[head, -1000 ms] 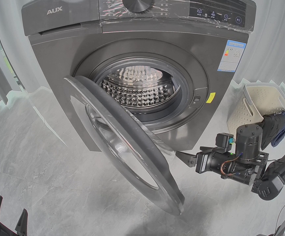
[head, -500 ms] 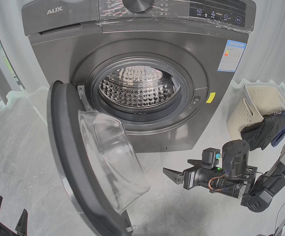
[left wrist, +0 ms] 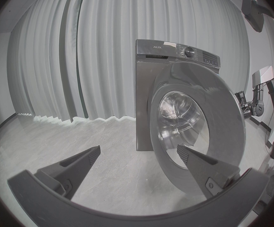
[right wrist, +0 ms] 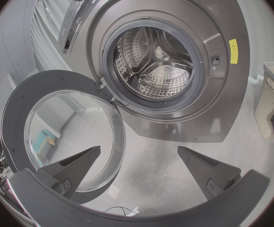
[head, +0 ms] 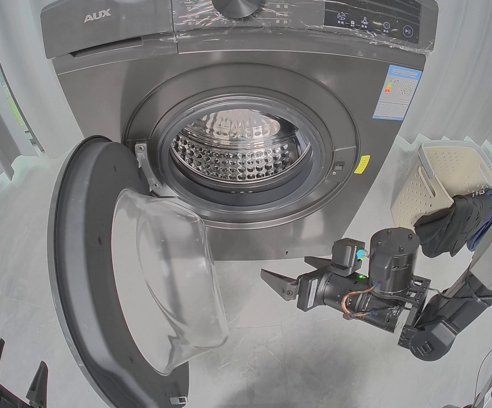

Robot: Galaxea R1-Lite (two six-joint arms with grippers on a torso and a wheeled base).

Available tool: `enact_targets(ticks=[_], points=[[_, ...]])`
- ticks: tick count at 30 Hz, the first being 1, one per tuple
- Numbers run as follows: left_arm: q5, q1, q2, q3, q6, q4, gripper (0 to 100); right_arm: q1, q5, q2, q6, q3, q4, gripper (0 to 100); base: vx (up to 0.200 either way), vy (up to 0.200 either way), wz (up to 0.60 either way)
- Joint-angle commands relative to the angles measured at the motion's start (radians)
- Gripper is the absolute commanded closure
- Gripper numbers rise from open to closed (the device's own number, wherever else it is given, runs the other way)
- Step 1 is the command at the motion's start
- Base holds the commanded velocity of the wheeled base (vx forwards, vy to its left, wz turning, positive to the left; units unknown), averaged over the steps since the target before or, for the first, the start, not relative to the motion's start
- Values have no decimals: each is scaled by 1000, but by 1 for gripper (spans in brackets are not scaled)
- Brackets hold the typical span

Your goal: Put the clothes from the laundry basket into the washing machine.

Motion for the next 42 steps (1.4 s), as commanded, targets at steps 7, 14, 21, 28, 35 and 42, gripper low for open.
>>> enact_targets(ticks=[7,14,21,28,35,42], points=[[0,0,-18,16,0,0,0,28,4,113,-3,-89,-13,0,-114,0,0],[0,0,-18,16,1,-1,0,26,13,156,-3,-201,2,0,-57,0,0],[0,0,-18,16,1,0,0,71,11,219,-8,-227,-13,0,0,0,0],[0,0,-18,16,1,-1,0,108,11,223,-26,-247,-29,0,0,0,0],[0,1,-18,16,3,0,0,46,20,214,-29,-299,-15,0,-57,0,0],[0,0,-18,16,3,0,0,45,42,294,-34,-372,-10,0,-200,0,0]])
